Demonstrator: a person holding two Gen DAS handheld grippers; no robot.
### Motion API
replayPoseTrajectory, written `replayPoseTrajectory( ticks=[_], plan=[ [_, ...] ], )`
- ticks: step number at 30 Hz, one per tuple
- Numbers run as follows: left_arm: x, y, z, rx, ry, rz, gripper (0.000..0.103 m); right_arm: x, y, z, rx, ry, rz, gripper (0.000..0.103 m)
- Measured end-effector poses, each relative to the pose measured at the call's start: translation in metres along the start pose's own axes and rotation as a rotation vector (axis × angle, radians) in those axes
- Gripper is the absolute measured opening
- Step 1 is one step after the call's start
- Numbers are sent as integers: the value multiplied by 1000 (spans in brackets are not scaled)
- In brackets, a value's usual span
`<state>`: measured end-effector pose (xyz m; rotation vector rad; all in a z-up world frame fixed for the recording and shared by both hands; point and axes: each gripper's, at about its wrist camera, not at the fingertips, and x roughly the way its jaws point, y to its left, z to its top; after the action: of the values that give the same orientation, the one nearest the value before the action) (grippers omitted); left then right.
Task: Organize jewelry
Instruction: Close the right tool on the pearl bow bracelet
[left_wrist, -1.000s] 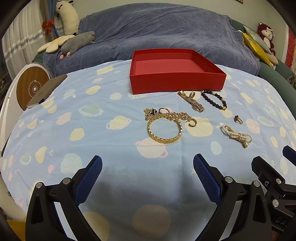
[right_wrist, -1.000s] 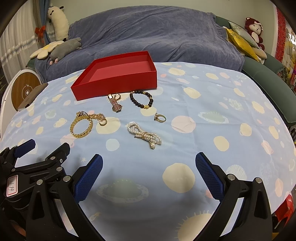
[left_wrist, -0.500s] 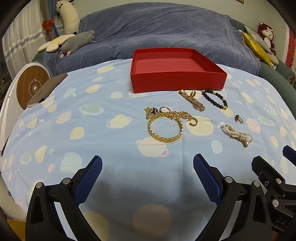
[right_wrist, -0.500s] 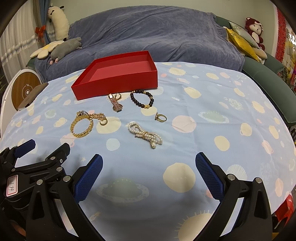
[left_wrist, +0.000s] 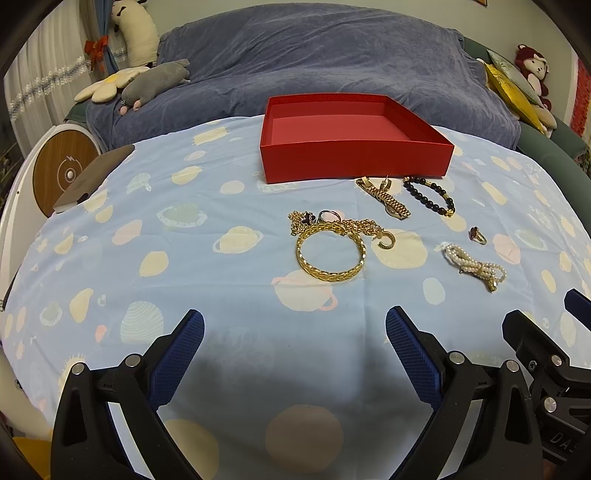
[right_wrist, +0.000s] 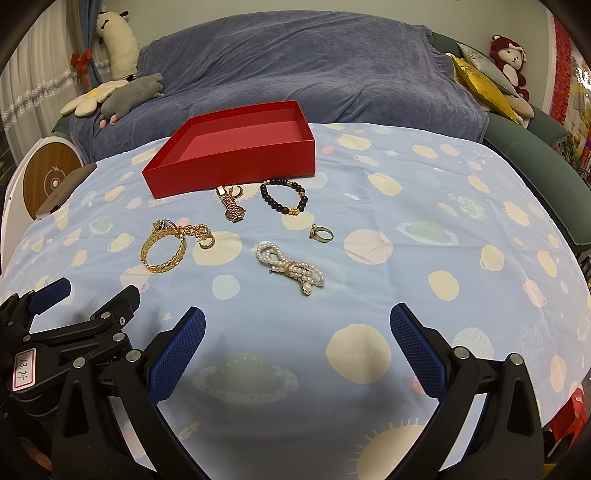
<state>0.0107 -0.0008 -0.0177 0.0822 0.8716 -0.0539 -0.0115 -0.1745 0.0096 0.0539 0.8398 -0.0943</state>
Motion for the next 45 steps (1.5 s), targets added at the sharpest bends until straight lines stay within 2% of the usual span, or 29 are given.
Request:
replayPoseTrajectory(
  ticks=[5,10,19,23,31,34,37,39,40,45],
  plan=[
    [2,1,-1,4,12,-9,96,3,-1,-2,-2,5,10,98],
    [6,7,1,-19,40,-49,96,11,-1,-2,-21,13,22,98],
    [20,33,5,-79,87,-70,96,47,-7,19,-19,31,68,98],
    [27,39,7,-90,104,-105,96,64,-6,23,-33,54,82,93],
    [41,39,20,-110,104,-151,96,83,6,22,-88,89,91,74],
    [48,35,23,-100,109,-145,96,82,6,22,-99,86,85,61],
    [57,30,25,-87,116,-146,96,78,2,21,-89,87,86,38],
    [59,25,27,-75,110,-139,96,76,-1,21,-76,97,99,19],
    [59,22,28,-66,103,-137,96,76,-3,21,-68,103,107,16],
    [65,8,32,-36,92,-133,96,71,-6,18,-64,108,122,15]
  ],
)
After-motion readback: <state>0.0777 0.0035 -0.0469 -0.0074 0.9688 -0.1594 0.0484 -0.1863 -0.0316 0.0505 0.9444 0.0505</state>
